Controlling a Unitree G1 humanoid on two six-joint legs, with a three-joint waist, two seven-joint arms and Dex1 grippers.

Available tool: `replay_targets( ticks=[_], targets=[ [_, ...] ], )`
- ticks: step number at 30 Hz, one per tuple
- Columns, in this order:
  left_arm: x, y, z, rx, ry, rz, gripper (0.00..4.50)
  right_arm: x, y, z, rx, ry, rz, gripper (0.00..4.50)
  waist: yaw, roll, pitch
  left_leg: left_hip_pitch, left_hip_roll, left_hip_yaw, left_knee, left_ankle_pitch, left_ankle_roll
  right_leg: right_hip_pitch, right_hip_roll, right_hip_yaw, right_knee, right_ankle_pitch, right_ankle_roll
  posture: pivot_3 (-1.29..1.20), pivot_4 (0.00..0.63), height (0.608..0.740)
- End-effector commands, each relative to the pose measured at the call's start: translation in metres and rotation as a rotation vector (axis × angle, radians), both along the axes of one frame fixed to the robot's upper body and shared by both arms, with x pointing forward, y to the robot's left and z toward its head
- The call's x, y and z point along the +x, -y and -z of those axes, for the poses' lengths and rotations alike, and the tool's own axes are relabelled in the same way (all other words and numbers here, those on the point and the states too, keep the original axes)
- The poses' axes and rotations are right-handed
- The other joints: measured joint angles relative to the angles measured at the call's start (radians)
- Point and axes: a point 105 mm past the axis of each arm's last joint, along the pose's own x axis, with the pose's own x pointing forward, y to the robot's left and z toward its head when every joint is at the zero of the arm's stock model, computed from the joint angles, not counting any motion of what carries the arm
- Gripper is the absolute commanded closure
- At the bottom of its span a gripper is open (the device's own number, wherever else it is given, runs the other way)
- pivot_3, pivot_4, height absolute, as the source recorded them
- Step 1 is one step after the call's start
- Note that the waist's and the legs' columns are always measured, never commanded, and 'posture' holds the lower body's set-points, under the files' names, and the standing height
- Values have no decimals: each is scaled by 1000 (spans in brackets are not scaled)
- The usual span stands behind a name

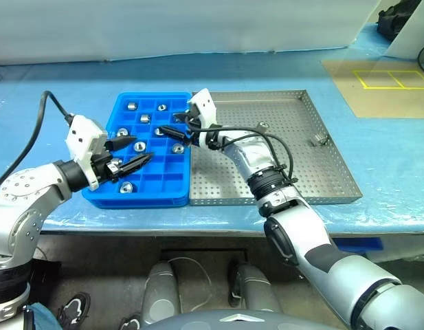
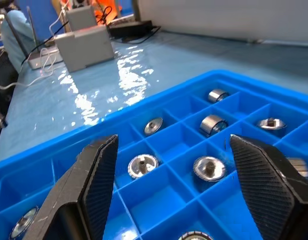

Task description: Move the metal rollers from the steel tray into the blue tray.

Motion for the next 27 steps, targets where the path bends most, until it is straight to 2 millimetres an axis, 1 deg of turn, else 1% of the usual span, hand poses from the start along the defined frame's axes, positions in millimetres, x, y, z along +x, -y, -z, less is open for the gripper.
replay_targets(
  ticks=[1, 3, 5, 6, 9, 14, 17, 22, 27],
  targets=[
    [2, 10, -4, -8, 27, 47, 1191, 27, 28, -51, 95, 105, 185, 853, -2, 0, 0, 0, 0, 0, 0, 0, 0, 0, 0, 0, 0, 0, 0, -72, 150, 740],
    [6, 14, -3, -15, 30, 58, 1191, 46, 47, -53, 55, 128, 326, 853, -3, 0, 0, 0, 0, 0, 0, 1, -1, -1, 0, 0, 1, 0, 0, -80, 150, 740],
    [9, 19, -2, -18, 35, 72, 1191, 60, 64, -48, -22, 150, 466, 853, -8, 0, 0, 0, 0, 0, 1, 1, -1, -1, 0, 0, 1, 0, 0, -86, 150, 740],
    [9, 22, -1, -20, 36, 81, 1191, 66, 72, -45, -26, 129, 530, 853, -13, 0, 0, 0, 0, 0, 0, 1, -1, 0, 0, 0, 1, 0, 0, -88, 150, 740],
    [10, 30, 2, -28, 38, 104, 1191, 75, 88, -38, -70, 115, 658, 853, -26, 0, 0, -1, 0, 0, 1, 1, -1, 0, 0, 0, 0, 0, 0, -88, 150, 740],
    [10, 40, 6, -40, 35, 125, 1191, 81, 108, -18, -168, 88, 833, 853, -39, 0, 0, -5, 0, 1, 0, 2, -3, -5, 1, 1, 1, 0, -2, -78, 150, 740],
    [7, 43, 8, -43, 32, 132, 1191, 82, 117, -16, -172, 84, 898, 853, -42, 0, 0, -5, 0, 1, 1, 2, -3, -5, 1, 0, 1, 0, -2, -69, 150, 740],
    [4, 46, 12, -40, 24, 134, 1191, 82, 119, -17, -205, 106, 933, 853, -43, 0, 0, -4, 0, 1, 1, 1, -1, -4, 1, 1, 2, 0, -2, -52, 150, 740],
    [2, 49, 15, -40, 21, 134, 1191, 82, 125, -9, -241, 92, 971, 853, -41, 0, 0, -3, 0, 1, 2, 1, -1, -4, 1, 0, 2, 0, -2, -41, 150, 740]
  ],
)
